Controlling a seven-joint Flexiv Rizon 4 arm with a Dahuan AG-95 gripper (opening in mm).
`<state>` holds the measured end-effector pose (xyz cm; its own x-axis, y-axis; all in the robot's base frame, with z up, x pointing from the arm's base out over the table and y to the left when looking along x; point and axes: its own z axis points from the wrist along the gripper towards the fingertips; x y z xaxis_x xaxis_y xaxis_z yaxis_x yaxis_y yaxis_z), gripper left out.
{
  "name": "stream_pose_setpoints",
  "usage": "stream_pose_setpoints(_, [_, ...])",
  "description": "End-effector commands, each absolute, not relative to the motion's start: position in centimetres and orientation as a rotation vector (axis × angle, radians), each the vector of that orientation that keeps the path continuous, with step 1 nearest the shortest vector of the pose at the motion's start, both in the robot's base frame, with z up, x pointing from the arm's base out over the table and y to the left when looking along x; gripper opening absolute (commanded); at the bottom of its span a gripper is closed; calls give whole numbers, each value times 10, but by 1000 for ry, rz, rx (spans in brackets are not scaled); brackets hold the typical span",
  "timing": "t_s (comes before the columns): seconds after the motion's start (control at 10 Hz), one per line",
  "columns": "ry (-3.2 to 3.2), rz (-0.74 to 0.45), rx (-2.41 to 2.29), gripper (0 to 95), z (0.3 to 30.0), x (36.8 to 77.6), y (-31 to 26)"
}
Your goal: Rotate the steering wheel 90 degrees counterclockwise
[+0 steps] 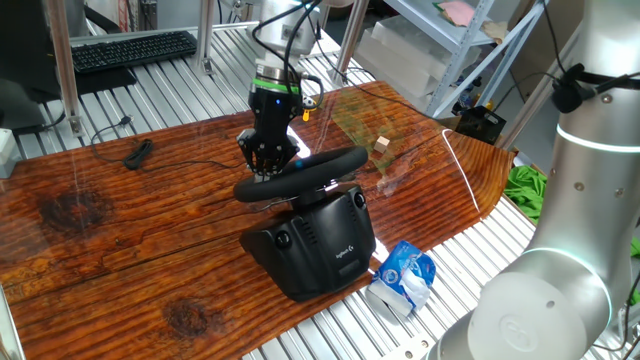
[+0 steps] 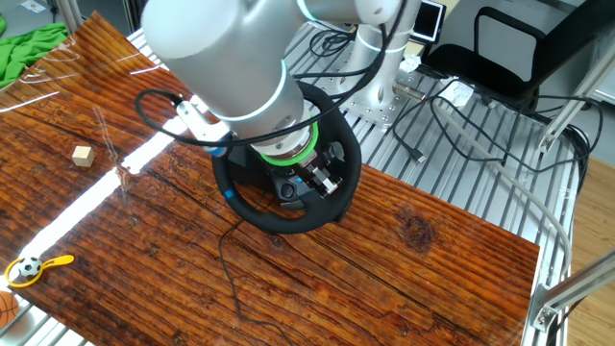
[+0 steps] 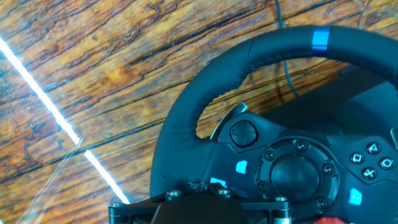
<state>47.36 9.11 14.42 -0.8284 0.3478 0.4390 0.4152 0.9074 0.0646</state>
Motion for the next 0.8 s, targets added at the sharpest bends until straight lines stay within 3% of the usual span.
stream_pose_setpoints(0.1, [-2657, -198, -560, 0, 143, 476, 88])
stream_pose_setpoints(0.8, [-2705, -136, -580, 0, 139, 480, 82])
